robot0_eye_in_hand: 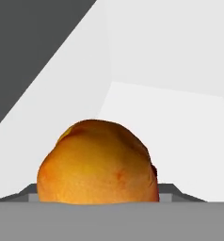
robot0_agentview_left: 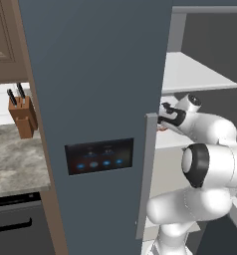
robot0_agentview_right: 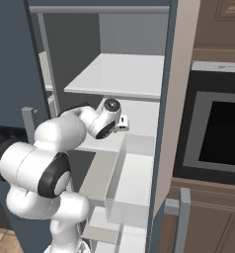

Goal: Retrieve the orange and peach from the fridge and place them into the bowl on the dining table.

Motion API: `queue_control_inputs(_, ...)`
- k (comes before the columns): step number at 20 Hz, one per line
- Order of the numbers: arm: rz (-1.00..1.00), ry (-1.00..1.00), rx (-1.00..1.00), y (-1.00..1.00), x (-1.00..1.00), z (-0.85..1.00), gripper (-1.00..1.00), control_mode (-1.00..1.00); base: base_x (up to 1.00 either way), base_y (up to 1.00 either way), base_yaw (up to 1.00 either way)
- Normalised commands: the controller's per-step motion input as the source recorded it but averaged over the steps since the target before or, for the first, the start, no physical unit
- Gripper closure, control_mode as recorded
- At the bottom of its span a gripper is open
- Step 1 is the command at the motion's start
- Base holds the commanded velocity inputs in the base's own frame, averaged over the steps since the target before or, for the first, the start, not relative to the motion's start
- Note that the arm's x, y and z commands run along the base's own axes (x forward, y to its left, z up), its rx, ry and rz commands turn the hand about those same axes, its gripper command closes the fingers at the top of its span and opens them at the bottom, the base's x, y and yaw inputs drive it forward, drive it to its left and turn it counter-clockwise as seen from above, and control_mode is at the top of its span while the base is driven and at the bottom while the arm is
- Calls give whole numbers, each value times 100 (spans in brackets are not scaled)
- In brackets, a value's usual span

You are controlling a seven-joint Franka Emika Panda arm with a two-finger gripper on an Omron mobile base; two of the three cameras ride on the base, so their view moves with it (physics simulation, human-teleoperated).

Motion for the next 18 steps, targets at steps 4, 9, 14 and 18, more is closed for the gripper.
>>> queue_control_inputs(4, 0, -11, 0, -11, -99, 79, 100, -100, 0, 0, 0)
queue_control_inputs(9, -4, -3, -9, -1, -100, 100, 100, -100, 0, 0, 0)
queue_control_inputs(14, -11, 1, -14, 2, -100, 100, 100, -100, 0, 0, 0)
queue_control_inputs(18, -8, 0, -12, 1, -100, 63, 100, -100, 0, 0, 0)
